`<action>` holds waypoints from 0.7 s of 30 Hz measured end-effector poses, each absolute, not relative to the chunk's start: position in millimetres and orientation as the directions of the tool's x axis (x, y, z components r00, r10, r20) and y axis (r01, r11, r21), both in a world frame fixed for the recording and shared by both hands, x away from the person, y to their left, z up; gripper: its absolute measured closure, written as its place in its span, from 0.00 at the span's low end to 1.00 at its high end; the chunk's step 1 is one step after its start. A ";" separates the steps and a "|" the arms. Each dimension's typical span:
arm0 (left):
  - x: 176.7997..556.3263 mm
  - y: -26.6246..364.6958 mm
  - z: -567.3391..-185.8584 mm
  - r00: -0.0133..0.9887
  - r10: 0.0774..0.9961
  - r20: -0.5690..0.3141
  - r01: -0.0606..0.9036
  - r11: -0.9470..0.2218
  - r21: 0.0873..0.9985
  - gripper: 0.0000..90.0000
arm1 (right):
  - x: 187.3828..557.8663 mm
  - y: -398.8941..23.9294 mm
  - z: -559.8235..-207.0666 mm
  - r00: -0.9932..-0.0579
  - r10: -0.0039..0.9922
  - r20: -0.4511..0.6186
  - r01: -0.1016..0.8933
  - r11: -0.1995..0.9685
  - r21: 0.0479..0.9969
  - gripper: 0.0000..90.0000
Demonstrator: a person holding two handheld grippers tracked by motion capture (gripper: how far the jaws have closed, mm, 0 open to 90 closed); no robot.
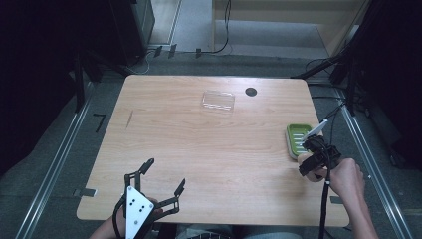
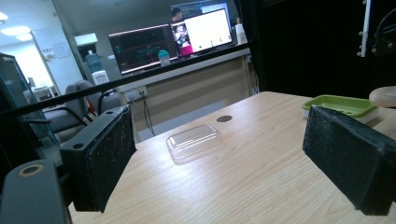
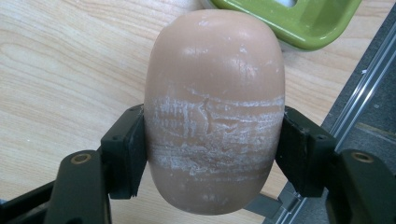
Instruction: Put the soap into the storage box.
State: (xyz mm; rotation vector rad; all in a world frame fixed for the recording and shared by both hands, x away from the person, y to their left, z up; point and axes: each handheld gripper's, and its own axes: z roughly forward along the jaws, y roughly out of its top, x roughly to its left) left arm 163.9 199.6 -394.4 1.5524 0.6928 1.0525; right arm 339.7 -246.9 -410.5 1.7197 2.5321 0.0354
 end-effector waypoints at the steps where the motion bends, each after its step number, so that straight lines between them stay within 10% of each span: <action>1: 163.8 199.5 -394.4 0.437 0.860 0.264 -0.097 -0.246 0.964 0.11 | 339.7 -246.9 -410.5 -0.367 0.929 -0.054 0.927 0.370 0.064 0.37; 21: 164.0 199.5 -394.5 0.439 0.858 0.265 -0.099 -0.247 0.964 0.11 | 364.6 -241.3 -400.1 -0.382 0.922 -0.057 0.919 0.386 0.086 0.37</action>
